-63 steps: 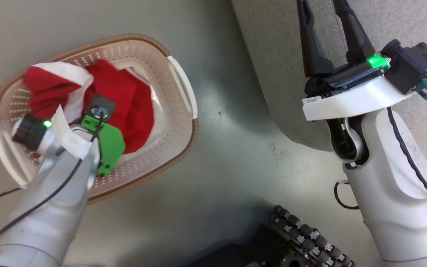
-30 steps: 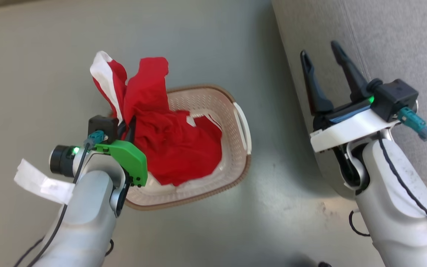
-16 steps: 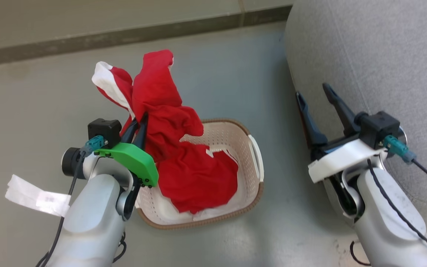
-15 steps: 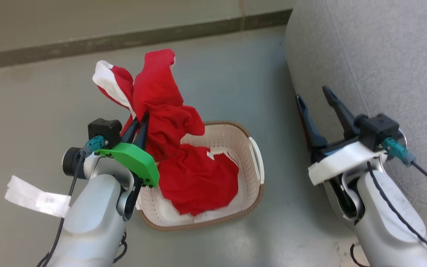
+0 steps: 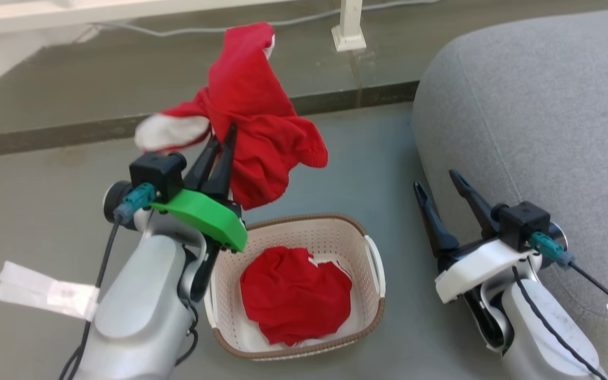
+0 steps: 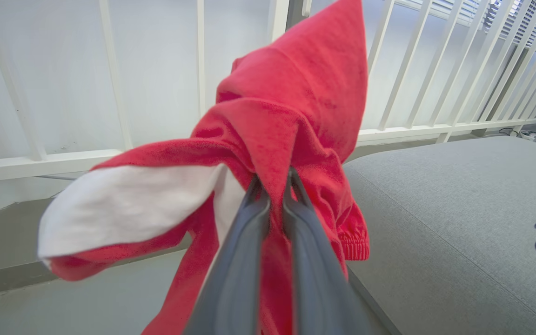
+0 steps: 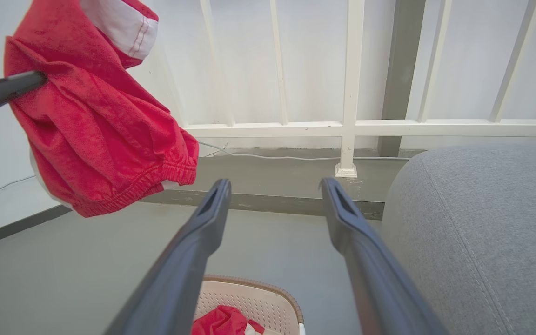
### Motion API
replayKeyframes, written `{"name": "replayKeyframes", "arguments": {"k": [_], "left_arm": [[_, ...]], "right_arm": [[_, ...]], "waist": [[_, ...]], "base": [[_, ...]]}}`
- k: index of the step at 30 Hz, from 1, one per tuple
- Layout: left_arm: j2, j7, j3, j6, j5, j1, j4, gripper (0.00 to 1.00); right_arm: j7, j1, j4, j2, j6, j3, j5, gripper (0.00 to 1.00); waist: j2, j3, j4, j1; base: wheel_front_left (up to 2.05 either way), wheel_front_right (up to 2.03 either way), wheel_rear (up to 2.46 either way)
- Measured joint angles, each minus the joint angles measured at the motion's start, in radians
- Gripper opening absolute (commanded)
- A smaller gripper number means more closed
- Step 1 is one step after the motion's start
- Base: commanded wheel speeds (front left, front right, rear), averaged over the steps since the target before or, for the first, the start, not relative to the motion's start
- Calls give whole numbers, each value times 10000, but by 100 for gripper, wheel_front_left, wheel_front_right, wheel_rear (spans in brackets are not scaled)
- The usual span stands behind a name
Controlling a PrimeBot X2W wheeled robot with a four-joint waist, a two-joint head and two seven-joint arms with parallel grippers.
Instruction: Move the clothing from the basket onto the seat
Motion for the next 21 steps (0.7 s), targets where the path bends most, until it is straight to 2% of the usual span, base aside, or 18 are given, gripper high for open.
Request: {"name": "replayKeyframes", "arguments": {"k": [14, 21], "left_arm": [[12, -2, -362, 19, 165, 1224, -1104, 0], [35, -2, -468, 182, 178, 1850, -1739, 0]], "right_arm": [[0, 685, 10, 113, 2, 203, 109, 100], [0, 980, -98, 199, 2, 343, 174, 100]], "waist": [[0, -843, 48, 0], [0, -1191, -7, 0]], "base": [[0, 0, 0], [0, 0, 0]]}}
